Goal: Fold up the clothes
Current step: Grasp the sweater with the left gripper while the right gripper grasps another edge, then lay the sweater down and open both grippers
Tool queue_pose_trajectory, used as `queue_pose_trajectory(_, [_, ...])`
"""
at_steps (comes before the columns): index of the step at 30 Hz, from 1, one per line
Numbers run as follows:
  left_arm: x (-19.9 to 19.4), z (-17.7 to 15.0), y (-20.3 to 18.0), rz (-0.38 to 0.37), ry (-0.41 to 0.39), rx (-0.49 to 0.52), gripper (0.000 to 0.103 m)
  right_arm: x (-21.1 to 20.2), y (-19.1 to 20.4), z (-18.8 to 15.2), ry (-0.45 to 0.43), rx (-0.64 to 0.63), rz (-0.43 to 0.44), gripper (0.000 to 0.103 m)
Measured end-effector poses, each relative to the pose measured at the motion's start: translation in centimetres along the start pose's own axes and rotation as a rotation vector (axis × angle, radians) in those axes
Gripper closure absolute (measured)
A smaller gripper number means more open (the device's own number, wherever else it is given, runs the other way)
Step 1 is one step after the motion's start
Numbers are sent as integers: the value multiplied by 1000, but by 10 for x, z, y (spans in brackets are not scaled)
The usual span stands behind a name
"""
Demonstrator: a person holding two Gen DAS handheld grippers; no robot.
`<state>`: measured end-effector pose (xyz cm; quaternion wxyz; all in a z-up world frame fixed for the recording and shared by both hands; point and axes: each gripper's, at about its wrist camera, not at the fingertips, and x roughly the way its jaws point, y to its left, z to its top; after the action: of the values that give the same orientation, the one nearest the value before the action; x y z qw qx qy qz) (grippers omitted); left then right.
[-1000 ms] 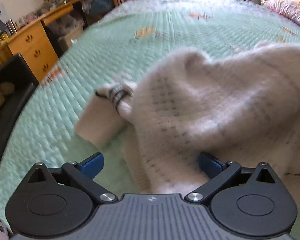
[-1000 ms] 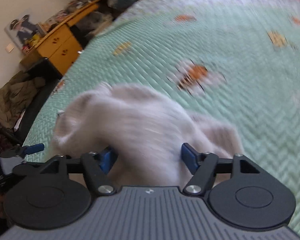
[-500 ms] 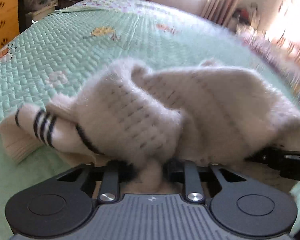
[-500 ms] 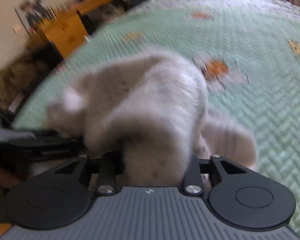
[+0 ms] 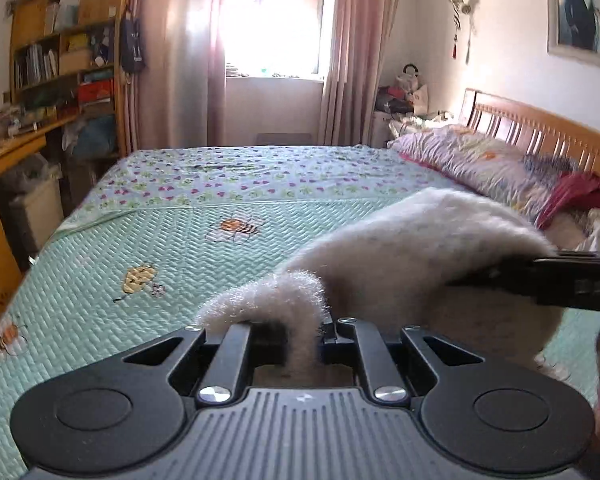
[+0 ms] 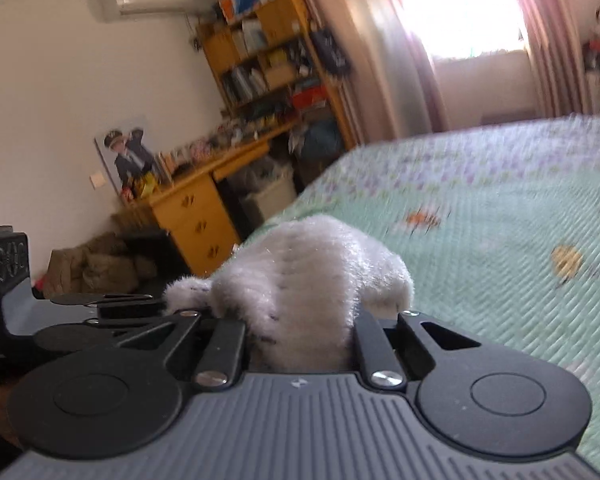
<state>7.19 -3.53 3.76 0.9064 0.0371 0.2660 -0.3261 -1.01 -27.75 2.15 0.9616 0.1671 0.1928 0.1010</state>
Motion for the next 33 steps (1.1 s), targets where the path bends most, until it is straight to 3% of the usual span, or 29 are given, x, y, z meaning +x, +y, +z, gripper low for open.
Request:
queue_pose_trajectory(6, [-7,24,-50,-44,0,67,91,-55,-33,31,-107,12,-28,89])
queue_pose_trajectory(14, [-24,114,-184,-150,-131,225,91,-156,-70,99,-310,-59,-160,89])
queue_pose_trajectory(19, [2,132,-241,-207,-127,224,88,-204,-104,126,-361,-79,-257,89])
queue_pose_trajectory(21, [34,114,-252,-197,-52,224,79,-205,-126,116,-334,-64,-298,87])
queue_pose_trajectory(22, [55,100,-255,-181,2,222,67,-200,-141,105,-304,-43,-314,82])
queue_pose_trajectory(23, [78,82,-256,-157,67,218,45,-194,-156,92,-272,-16,-329,68])
queue_pose_trajectory(24, [100,60,-256,-130,138,217,34,-182,-178,74,-215,24,-348,55])
queue_pose_trajectory(25, [124,35,-254,-104,208,221,19,-166,-202,55,-149,69,-369,24])
queue_pose_trajectory(26, [145,10,-249,-77,280,213,20,-151,-222,33,-77,106,-404,11])
queue_pose_trajectory(29, [196,-65,-225,-21,472,150,30,-115,-288,-51,164,245,-600,20])
queue_pose_trajectory(30, [203,-85,-214,-34,499,109,30,-119,-303,-73,158,310,-627,23])
queue_pose_trajectory(33, [209,-121,-195,-79,508,-7,28,-147,-333,-131,33,508,-644,24])
